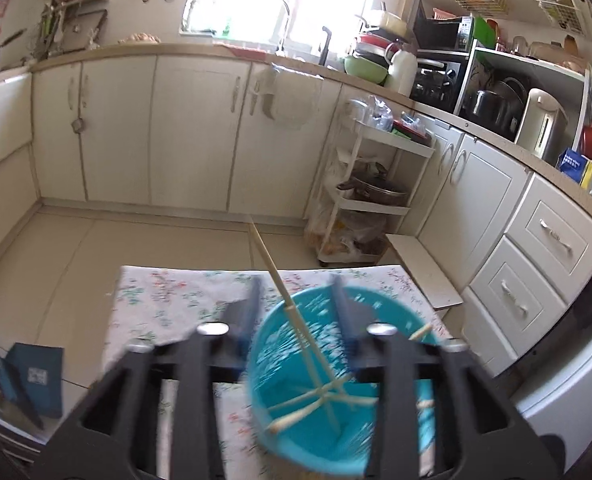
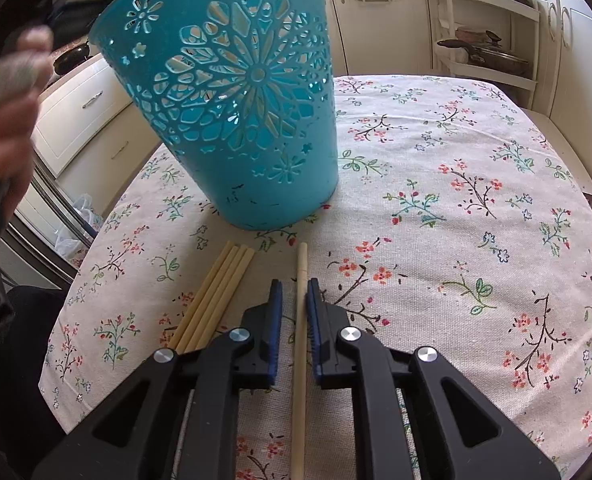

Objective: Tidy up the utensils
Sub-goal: 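Release the chopstick into the basket with the left tool while the right tool grasps one, then lift the chopstick with the right tool over the basket and release it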

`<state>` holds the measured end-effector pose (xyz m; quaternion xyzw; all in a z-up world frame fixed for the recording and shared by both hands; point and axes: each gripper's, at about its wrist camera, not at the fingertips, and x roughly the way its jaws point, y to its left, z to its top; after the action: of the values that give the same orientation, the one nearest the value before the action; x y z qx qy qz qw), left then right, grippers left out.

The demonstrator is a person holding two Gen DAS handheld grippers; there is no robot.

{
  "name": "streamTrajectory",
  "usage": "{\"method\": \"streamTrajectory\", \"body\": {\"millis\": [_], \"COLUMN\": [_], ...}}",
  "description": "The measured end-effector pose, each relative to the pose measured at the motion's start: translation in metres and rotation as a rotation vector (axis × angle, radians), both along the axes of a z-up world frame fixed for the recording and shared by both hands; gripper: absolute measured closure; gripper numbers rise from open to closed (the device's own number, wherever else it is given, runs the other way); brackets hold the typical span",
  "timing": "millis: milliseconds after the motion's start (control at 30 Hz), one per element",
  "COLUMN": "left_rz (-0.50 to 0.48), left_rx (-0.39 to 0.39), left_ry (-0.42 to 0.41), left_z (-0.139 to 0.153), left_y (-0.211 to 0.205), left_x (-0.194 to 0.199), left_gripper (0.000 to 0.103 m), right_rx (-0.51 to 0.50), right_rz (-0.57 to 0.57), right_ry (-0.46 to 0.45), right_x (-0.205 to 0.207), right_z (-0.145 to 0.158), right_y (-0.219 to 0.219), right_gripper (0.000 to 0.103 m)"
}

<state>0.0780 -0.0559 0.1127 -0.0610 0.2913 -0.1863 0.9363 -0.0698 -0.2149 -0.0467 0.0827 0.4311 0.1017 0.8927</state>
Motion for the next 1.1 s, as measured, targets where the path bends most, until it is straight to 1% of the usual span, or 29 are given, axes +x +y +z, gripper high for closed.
{"method": "streamTrajectory", "body": {"millis": [33,67,100,167,233,300,367,400,433,500,567,667,733,833,900,1033,1100], "left_rz": [0.01,0.017,0.029,0.068,0.105,0.154,0.195,0.209,0.217,0.222,0.241,0.244,0.244,0.242,0.24,0.23,0.225], "left_rx": [0.0,-0.002,-0.006,-0.025,-0.046,-0.051,-0.026,-0.023,-0.038,-0.051,-0.042,-0.046,-0.024,0.019,0.041,0.071,0.081], "left_ry": [-0.021,-0.035,-0.048,-0.066,-0.063,-0.029,0.021,0.051,0.091,0.111,0.095,0.075,0.058,0.027,0.011,-0.001,0.002], "left_z": [0.002,0.003,0.004,0.002,-0.007,-0.026,-0.043,-0.05,-0.057,-0.06,-0.059,-0.055,-0.052,-0.05,-0.048,-0.047,-0.049], "left_y": [0.008,0.014,0.022,0.04,0.056,0.074,0.085,0.089,0.096,0.104,0.108,0.11,0.106,0.099,0.093,0.085,0.083], "left_x": [-0.007,-0.012,-0.017,-0.024,-0.028,-0.027,-0.023,-0.022,-0.019,-0.017,-0.02,-0.024,-0.024,-0.03,-0.032,-0.033,-0.033], "left_gripper": [0.051,0.047,0.046,0.039,0.036,0.036,0.036,0.036,0.036,0.036,0.034,0.03,0.03,0.028,0.026,0.023,0.023], "right_rx": [0.003,0.003,0.002,-0.001,-0.005,-0.014,-0.03,-0.044,-0.057,-0.092,-0.113,-0.118,-0.133,-0.166,-0.185,-0.221,-0.215], "right_rz": [0.006,0.011,0.015,0.017,0.016,0.014,0.01,0.009,0.007,0.002,-0.022,-0.06,-0.08,-0.088,-0.089,-0.086,-0.083], "right_ry": [-0.001,-0.002,-0.003,-0.004,-0.004,-0.004,-0.005,-0.006,-0.007,-0.011,-0.012,-0.008,-0.002,0.003,0.009,0.009,0.01], "right_x": [0.0,0.0,-0.001,-0.001,0.0,0.0,-0.001,-0.001,-0.002,-0.002,-0.004,-0.009,-0.012,-0.014,-0.014,-0.012,-0.013], "right_z": [0.0,0.0,0.0,0.0,0.0,0.0,0.0,0.0,0.0,0.001,0.001,0.002,0.002,0.002,0.001,0.001,0.001], "right_y": [0.0,0.001,0.002,0.002,0.003,0.005,0.007,0.009,0.01,0.015,0.017,0.016,0.016,0.019,0.021,0.026,0.024], "right_gripper": [0.085,0.083,0.081,0.08,0.08,0.08,0.08,0.08,0.08,0.08,0.079,0.076,0.075,0.074,0.067,0.066,0.066]}}
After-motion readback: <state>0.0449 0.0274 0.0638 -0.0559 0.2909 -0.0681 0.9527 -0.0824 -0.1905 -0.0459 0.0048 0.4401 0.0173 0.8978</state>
